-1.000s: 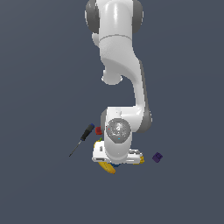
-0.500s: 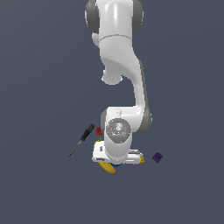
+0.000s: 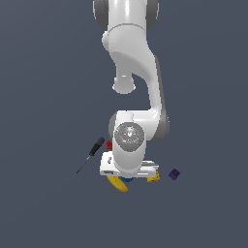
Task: Pick up a designated object from a clutter of objects.
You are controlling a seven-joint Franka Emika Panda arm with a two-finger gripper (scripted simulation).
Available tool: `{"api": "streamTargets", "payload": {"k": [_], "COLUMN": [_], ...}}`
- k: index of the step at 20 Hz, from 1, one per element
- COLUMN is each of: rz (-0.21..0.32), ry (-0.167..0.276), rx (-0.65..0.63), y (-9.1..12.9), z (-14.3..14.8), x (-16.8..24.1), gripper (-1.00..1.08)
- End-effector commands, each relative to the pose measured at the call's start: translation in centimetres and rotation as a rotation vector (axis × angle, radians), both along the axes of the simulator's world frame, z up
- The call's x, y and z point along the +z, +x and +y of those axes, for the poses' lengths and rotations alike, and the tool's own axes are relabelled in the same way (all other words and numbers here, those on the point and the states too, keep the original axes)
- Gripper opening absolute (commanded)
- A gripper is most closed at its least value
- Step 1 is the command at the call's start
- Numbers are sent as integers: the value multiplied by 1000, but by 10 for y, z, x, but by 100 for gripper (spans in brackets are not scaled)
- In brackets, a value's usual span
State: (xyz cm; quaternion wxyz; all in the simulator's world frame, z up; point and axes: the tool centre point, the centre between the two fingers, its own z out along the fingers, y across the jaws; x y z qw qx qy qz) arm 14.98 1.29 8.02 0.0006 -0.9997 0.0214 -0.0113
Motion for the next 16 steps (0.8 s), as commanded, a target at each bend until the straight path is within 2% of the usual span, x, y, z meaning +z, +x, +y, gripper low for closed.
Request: {"api": "streamTargets", "payload": {"k": [1,16], "rz": [-1,12], "ry": [0,0], "rx": [0,0], "y": [-1,-12], "z": [-3,-27], "x": [19,183], "gripper": [-100,-100]}}
